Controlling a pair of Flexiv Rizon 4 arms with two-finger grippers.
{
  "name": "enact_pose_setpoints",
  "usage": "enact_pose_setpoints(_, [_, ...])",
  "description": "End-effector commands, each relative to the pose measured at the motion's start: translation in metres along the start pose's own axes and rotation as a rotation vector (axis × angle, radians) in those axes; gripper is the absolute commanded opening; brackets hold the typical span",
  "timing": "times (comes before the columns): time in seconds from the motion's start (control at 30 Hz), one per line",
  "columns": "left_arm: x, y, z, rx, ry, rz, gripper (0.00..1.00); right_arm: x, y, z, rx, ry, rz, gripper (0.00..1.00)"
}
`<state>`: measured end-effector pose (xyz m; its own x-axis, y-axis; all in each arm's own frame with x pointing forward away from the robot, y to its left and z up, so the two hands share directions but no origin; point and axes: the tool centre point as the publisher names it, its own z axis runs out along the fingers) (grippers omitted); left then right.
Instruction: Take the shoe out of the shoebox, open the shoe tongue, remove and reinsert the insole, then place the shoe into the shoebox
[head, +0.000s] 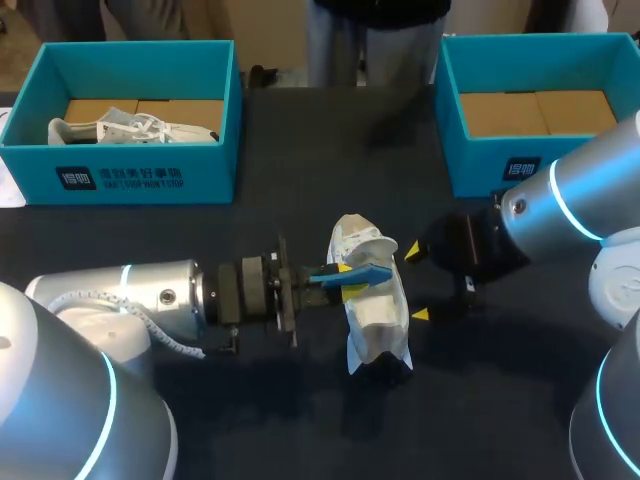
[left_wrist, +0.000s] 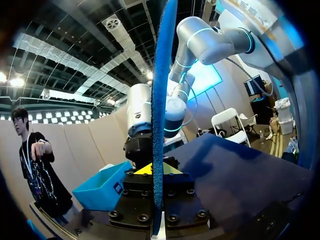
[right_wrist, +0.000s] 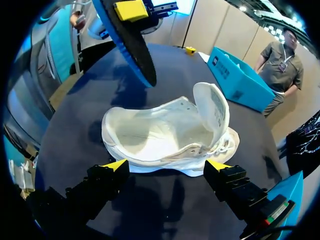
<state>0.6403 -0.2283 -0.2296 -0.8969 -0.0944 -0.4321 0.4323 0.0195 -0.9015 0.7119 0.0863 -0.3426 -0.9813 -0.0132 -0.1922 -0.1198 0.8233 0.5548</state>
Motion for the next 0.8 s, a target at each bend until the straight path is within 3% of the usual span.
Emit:
enact_pose_setpoints(0.03, [-0.003,0.013,0.015,0.002,0.004,0.004,0.0,0.001,0.001,0.001,0.003,-0.002,0.0,1.0])
enact_pose_setpoints(0.33, [-0.002,0.035,0.027,0.003,0.036,0.005,0.0,0.001,0.001,0.001,0.003,-0.002,0.0,1.0])
enact_pose_setpoints(0.8, [0.013,0.047,0.027,-0.01,0.049,-0.021,0.0,0.001,0.001,0.001,0.003,-0.002,0.0,1.0])
